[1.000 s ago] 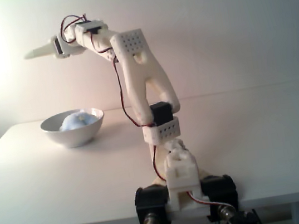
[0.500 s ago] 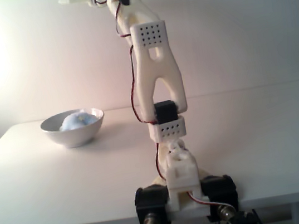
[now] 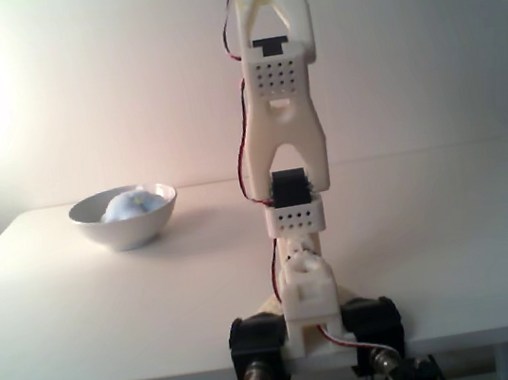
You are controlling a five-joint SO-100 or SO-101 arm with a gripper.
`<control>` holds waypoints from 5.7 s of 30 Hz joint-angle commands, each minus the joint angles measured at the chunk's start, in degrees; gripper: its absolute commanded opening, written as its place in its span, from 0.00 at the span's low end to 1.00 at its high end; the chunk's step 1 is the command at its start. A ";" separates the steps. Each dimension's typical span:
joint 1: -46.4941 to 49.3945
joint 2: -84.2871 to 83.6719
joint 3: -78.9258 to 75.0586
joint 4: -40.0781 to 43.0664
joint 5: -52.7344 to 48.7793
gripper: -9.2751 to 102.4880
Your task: Grasp a skyblue doll and put it into the bowl.
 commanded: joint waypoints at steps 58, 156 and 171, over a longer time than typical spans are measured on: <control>-5.71 83.50 113.47 21.18 -3.08 0.36; -5.80 83.50 124.98 14.41 -3.69 0.36; -5.80 83.50 124.98 14.41 -3.69 0.36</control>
